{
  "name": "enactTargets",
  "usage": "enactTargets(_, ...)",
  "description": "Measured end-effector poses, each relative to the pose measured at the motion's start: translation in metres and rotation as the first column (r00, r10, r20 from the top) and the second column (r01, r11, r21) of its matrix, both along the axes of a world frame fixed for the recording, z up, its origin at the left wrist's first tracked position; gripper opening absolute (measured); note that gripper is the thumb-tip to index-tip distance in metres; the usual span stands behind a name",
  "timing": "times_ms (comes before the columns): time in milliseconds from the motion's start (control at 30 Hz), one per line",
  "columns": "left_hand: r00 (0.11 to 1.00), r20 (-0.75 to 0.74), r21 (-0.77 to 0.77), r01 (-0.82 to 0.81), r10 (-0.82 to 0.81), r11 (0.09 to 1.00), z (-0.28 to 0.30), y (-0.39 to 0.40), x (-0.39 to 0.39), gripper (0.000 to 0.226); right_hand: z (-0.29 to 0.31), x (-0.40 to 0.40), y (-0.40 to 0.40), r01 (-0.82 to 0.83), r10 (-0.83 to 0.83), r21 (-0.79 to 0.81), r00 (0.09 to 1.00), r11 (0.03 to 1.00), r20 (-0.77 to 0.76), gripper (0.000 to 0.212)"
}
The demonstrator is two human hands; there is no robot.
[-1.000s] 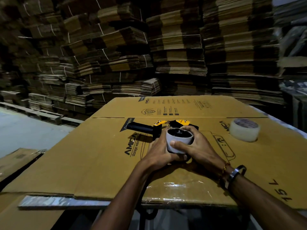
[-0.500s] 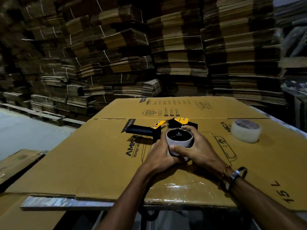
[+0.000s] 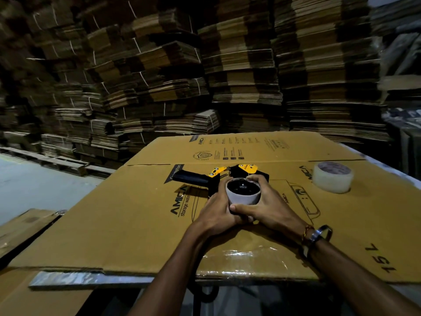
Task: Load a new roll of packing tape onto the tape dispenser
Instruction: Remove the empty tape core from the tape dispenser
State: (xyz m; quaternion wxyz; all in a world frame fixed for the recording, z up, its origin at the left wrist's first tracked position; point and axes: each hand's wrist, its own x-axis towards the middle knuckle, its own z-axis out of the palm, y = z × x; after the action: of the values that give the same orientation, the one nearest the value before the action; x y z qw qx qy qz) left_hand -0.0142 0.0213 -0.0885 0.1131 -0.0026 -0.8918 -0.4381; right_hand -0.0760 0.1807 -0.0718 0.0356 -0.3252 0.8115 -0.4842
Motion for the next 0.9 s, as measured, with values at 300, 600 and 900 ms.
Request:
enactTargets(300, 0.997, -0.061, 0.000, -0.039, 0.039, 0.999, 0.004, 0.008, 0.006, 0.102, 0.000, 0.002, 0.003, -0.002, -0.001, -0.057, 0.998, 0.998, -0.064, 0.091)
enactTargets(600, 0.998, -0.008, -0.057, -0.058, 0.057, 0.997, 0.005, 0.008, 0.005, 0.113, 0.000, -0.001, 0.006, 0.001, 0.001, -0.081, 1.000, 0.997, 0.023, 0.083)
enactTargets(900, 0.998, -0.035, 0.023, -0.057, 0.057, 0.998, 0.003, 0.009, 0.006, 0.112, 0.001, 0.002, 0.006, -0.041, 0.050, -0.121, 0.996, 0.992, 0.074, 0.084)
